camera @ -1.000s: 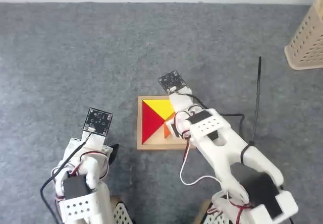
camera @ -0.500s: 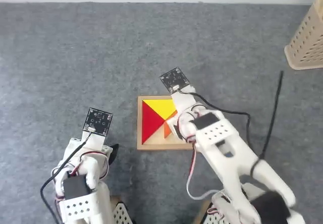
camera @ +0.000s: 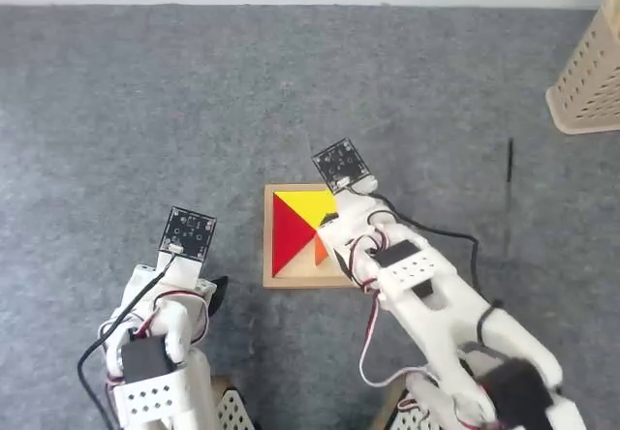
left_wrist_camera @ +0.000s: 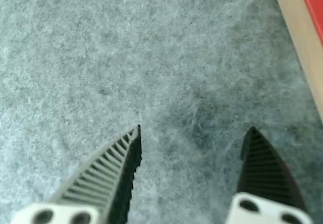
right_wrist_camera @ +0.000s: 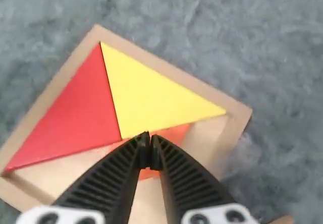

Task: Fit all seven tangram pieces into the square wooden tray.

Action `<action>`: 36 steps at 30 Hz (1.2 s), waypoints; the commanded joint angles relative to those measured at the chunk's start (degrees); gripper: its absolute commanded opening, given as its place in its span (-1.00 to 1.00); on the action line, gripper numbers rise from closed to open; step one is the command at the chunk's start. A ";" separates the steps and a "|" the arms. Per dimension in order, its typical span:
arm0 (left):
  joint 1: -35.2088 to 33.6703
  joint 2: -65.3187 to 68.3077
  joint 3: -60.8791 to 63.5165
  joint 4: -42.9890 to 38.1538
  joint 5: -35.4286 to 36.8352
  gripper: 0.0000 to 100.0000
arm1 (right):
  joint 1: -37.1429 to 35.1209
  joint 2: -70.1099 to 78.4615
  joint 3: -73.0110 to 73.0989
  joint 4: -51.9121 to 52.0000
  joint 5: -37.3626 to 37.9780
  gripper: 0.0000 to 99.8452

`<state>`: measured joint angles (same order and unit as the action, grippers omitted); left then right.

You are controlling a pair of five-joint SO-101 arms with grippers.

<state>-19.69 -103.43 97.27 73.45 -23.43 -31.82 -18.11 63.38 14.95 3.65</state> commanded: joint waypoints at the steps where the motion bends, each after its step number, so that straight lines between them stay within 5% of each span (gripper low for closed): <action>1: 0.09 -0.97 -0.75 0.09 0.35 -0.40 | -0.40 2.33 -0.70 -1.45 0.88 -0.99; 8: 0.09 -0.97 -0.75 0.09 0.35 -0.40 | -0.92 -0.40 -0.70 7.60 0.88 -0.99; 14: 0.09 -0.97 -0.75 0.09 0.35 -0.40 | -8.13 -5.14 -0.70 13.58 0.97 -0.99; 27: 0.09 -0.97 -0.75 0.09 0.35 -0.40 | -16.75 -6.02 -2.02 11.12 0.97 -0.99; 36: 0.09 -0.97 -0.75 0.09 0.35 -0.40 | -15.16 -8.66 -1.93 11.74 0.97 -0.99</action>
<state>-19.69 -103.43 97.27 73.45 -23.43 -48.09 -22.68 63.30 26.73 3.65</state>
